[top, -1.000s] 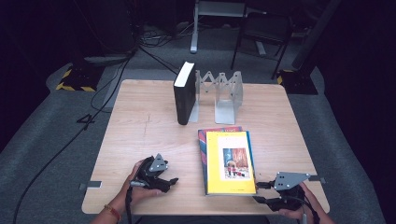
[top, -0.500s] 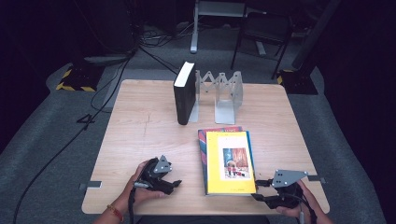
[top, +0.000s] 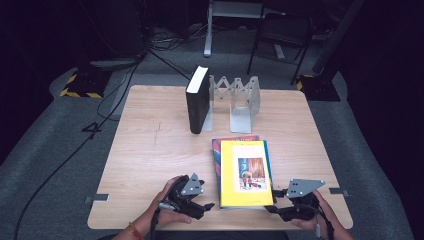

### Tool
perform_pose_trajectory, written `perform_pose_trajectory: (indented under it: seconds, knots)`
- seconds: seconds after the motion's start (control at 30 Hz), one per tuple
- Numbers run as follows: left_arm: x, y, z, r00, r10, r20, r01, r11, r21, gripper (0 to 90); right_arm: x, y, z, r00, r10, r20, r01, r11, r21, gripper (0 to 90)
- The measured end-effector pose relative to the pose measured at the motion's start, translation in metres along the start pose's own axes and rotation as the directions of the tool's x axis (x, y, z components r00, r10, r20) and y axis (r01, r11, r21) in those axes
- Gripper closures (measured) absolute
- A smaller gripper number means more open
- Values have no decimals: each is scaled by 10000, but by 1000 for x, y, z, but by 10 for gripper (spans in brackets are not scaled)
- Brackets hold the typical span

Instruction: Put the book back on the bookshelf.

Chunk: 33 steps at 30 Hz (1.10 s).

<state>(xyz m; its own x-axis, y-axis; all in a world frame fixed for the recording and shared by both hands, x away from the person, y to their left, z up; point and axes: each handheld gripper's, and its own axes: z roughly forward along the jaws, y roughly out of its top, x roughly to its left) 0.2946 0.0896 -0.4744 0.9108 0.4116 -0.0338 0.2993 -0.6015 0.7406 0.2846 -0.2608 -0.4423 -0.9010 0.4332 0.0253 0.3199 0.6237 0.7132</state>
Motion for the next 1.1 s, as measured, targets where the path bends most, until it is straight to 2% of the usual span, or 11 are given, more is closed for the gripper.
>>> perform_pose_trajectory:
  seconds: [0.07, 0.17, 0.3, 0.47, 0.5, 0.57, 0.67, 0.8, 0.9, 0.97, 1.1]
  knots:
    - [-5, 5, 4, 9996, 241, -132, -240, 9997, 71, 225, 0, 1, 1, 10000, 9, 39, -9, 10000, -21, 473]
    - [-5, 8, 5, 9997, 186, -161, -187, 9998, -37, 217, -2, 4, 3, 9993, 39, 366, -34, 9999, -143, 462]
    - [-4, 9, 4, 9997, 256, 49, -255, 9996, -87, 218, -4, 5, 3, 9996, 65, 279, -58, 9997, -245, 460]
    - [-10, 9, 2, 9981, 415, 453, -406, 9990, -189, 211, -3, 7, 2, 9996, 41, 293, -28, 9991, -425, 454]
    - [-11, 10, 3, 9975, 571, 410, -566, 9983, -130, 210, -4, 7, 2, 9997, 82, 248, -71, 9989, -468, 446]
    - [-13, 12, 6, 9978, 476, 472, -465, 9986, -233, 209, -5, 6, 2, 9997, 235, -3, -235, 9980, -589, 394]
    - [-15, 14, 10, 9982, 488, 337, -483, 9987, -182, 212, -4, 7, 1, 9994, 315, -128, -322, 9977, -605, 341]
    - [-14, 16, 14, 9984, 568, -34, -569, 9982, -180, 205, -10, 9, -2, 9961, 821, -317, -848, 9917, -966, 326]
    - [-13, 17, 13, 9977, 680, -36, -681, 9975, -202, 200, -12, 9, -3, 9948, 980, -279, -1003, 9904, -952, 319]
    - [-14, 17, 12, 9968, 803, -54, -804, 9966, -196, 200, -15, 9, -6, 9936, 1127, 90, -1114, 9895, -922, 324]
    - [-10, 16, 9, 9968, 797, 104, -794, 9964, -286, 200, -19, 10, -9, 9921, 1200, 371, -1159, 9883, -988, 326]
